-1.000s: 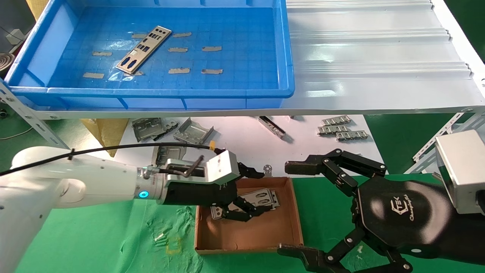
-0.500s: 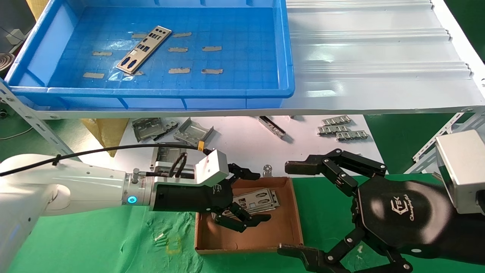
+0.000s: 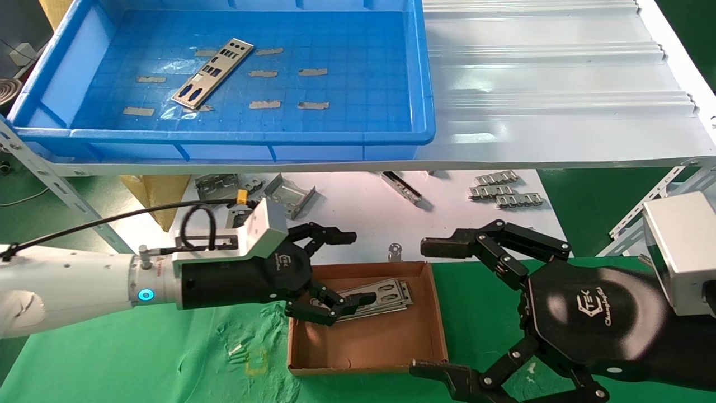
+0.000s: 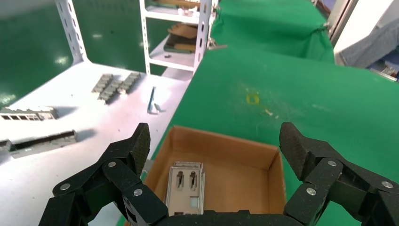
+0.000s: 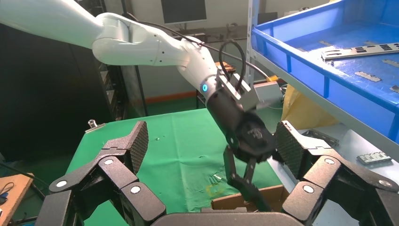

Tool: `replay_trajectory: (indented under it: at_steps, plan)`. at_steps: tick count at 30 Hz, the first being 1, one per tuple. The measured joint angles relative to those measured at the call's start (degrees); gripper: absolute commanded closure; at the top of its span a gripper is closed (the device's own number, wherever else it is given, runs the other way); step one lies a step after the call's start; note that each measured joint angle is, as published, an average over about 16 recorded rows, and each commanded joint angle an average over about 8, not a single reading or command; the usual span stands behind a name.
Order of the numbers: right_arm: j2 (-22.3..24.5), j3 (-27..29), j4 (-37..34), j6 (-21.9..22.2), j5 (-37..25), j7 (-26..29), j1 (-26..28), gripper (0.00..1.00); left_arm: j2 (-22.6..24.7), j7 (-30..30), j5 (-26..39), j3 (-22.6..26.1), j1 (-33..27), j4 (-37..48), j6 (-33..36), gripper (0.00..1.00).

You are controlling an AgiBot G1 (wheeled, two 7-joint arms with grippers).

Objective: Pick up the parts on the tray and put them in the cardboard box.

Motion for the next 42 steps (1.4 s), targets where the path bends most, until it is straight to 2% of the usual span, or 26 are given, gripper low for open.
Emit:
replay_trajectory:
  at_steps: [42]
  plan:
    - [0.0,0.0,0.0,0.0,0.0,0.0,0.0,0.00,-27.3,-22.6,-17.3,-15.4,18.6,-45.2,2.0,0.00]
